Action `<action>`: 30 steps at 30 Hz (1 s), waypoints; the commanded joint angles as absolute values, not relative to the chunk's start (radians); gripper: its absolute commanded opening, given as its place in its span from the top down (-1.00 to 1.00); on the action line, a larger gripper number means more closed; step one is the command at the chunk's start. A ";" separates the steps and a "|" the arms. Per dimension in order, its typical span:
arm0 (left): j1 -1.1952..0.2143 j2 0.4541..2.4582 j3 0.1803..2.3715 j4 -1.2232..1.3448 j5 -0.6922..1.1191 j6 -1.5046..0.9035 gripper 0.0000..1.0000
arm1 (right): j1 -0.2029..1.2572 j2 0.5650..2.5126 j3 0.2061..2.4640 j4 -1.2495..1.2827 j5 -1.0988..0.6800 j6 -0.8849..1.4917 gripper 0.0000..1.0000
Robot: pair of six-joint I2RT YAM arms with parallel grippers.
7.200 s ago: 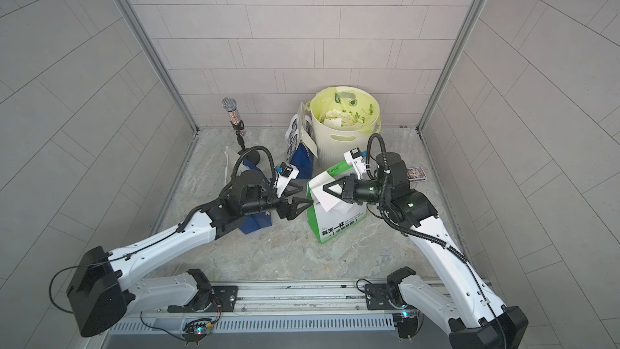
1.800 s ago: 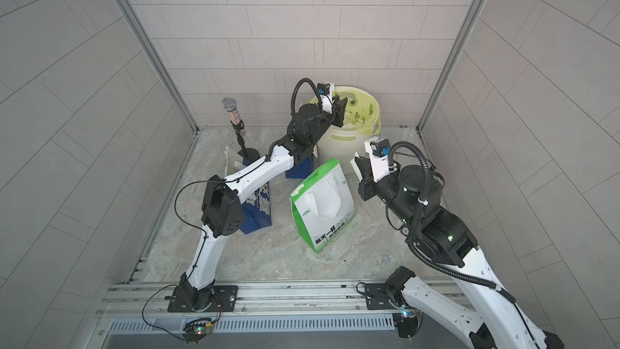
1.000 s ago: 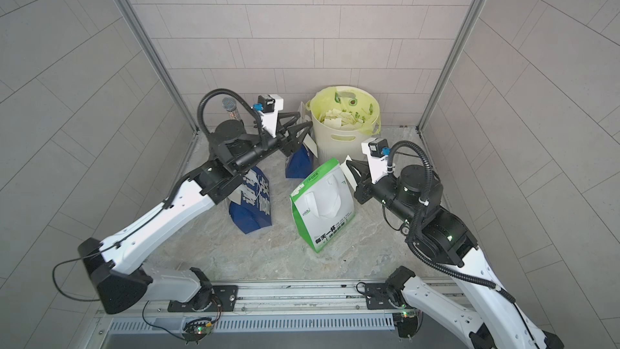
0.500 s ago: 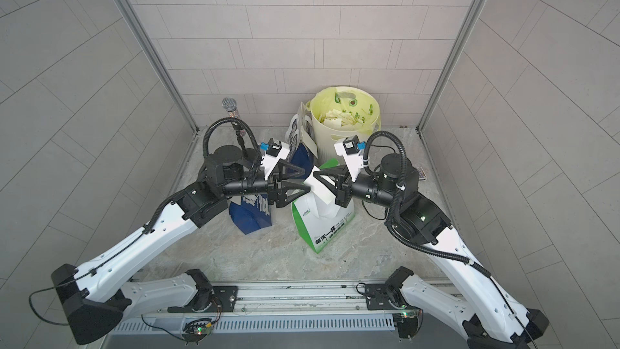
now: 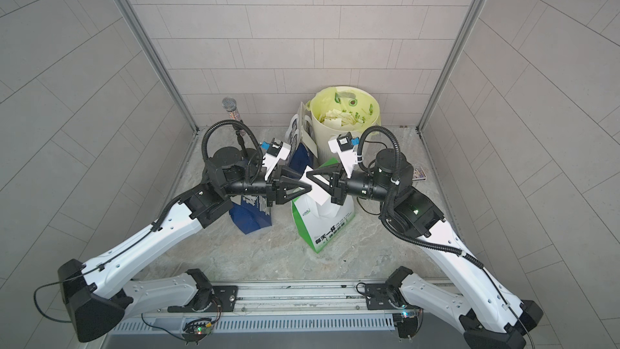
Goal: Shred takeout receipts and throw away
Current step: Shred the takeout receipt.
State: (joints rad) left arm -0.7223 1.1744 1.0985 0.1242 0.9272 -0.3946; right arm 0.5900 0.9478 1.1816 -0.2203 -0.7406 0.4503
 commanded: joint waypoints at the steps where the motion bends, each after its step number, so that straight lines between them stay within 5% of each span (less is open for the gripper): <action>1: -0.721 1.168 1.088 0.208 0.951 -0.429 0.52 | 0.590 0.938 1.198 -0.185 -0.758 0.461 1.00; 6: -0.721 1.172 1.091 0.210 0.937 -0.427 1.00 | 0.590 0.936 1.200 -0.206 -0.740 0.447 1.00; 8: -0.721 1.163 1.093 0.181 0.909 -0.399 1.00 | 0.590 0.931 1.211 -0.249 -0.712 0.421 0.39; 13: -0.721 1.156 1.145 -0.065 0.798 -0.192 1.00 | 0.589 0.930 1.310 -0.521 -0.574 0.238 -0.04; 22: -0.727 1.198 1.222 -0.288 0.869 -0.003 1.00 | 0.589 1.101 1.544 -0.948 -0.655 0.031 -0.17; 30: -0.746 1.211 1.241 -0.336 0.897 0.021 1.00 | 0.594 1.159 1.563 -0.933 -0.779 0.074 -0.18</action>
